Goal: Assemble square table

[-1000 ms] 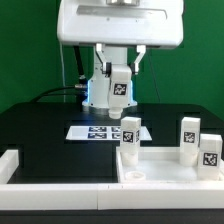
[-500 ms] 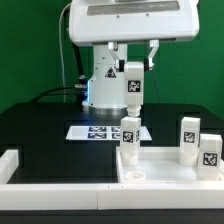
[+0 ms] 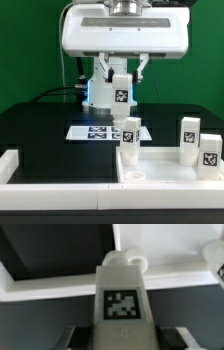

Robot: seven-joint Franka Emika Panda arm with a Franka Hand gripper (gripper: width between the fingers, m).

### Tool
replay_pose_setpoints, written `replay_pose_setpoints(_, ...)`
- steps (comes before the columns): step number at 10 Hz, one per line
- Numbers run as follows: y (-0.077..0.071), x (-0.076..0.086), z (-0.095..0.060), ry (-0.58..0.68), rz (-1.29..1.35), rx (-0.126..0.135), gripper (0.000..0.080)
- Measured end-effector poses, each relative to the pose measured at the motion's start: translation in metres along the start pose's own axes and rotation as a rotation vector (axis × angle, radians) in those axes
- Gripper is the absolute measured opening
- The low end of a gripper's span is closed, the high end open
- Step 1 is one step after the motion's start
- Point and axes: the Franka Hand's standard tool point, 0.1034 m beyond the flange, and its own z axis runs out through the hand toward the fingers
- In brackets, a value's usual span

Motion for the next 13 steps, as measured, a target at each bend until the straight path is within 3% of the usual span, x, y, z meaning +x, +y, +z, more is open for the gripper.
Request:
replay_pose_setpoints(4, 0.001, 0.001, 0.002, 0.018, -0.005, -0.011, 0.0291)
replay_pose_setpoints(5, 0.001, -0.001, 0.007, 0.049, -0.014, -0.028, 0.0291)
replay_pose_setpoints(8, -0.017, 0.006, 0.033, 0.054, -0.018, -0.05, 0.0291)
replay_pose_setpoints(13, -0.032, -0.003, 0.052, 0.024, -0.032, -0.057, 0.0291)
